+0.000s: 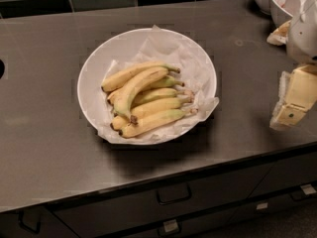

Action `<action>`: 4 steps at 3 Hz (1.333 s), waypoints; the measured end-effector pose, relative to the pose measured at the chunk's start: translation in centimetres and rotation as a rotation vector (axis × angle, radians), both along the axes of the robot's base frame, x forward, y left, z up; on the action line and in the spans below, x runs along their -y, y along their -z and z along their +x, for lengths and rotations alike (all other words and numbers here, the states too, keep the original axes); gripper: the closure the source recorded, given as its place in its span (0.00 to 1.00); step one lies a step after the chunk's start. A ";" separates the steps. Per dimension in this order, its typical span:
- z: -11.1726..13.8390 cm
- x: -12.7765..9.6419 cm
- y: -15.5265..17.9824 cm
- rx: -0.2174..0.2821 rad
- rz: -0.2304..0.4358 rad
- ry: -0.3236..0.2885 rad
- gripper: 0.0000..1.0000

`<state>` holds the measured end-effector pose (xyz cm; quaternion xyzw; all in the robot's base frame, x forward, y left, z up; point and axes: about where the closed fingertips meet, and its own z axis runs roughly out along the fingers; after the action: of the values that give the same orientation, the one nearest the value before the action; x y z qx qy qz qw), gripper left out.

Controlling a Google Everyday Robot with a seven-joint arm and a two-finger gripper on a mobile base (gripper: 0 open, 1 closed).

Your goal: Pick banana from white bowl

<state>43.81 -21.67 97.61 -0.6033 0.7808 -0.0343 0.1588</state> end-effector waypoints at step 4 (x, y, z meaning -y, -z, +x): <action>3.1 -6.2 -0.6 0.000 -0.016 -0.222 0.00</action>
Offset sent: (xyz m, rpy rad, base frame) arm 0.0121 0.0175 0.0004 -0.0080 0.0101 0.0625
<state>46.89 -15.43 98.18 -0.6872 0.7090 -0.0228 0.1566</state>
